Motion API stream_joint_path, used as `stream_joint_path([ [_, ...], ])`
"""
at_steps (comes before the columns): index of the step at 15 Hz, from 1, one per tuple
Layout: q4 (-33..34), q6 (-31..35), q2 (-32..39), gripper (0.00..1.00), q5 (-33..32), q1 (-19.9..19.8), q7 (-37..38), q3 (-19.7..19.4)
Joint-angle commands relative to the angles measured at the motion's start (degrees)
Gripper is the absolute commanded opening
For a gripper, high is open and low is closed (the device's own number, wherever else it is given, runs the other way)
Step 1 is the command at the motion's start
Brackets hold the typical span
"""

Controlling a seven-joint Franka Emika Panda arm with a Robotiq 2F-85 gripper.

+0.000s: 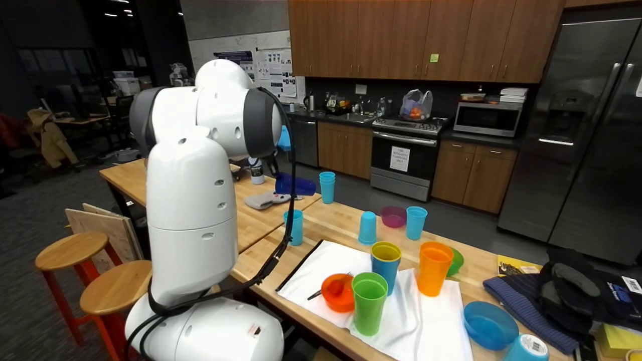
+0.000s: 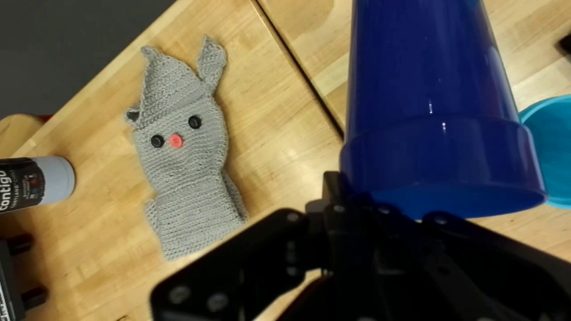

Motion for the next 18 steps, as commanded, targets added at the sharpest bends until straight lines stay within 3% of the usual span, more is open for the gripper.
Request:
stream_joint_path([
  [1,0.15,-0.03,-0.03,0.05,0.55,1.73,-0.45,-1.87],
  [3,0.77,0.99,1.04,0.01,-0.55,2.2,-0.09,-2.2],
  [7,3.88,10.09,6.08,0.01,-1.09,3.49,-0.61,-2.82],
  [10,5.87,20.13,10.43,0.01,5.21,2.17,-4.47,0.18],
  [14,8.09,25.23,16.54,0.01,20.31,-5.93,-15.64,12.9],
  [18,10.09,25.42,22.43,0.01,31.91,-16.97,-26.78,29.24],
])
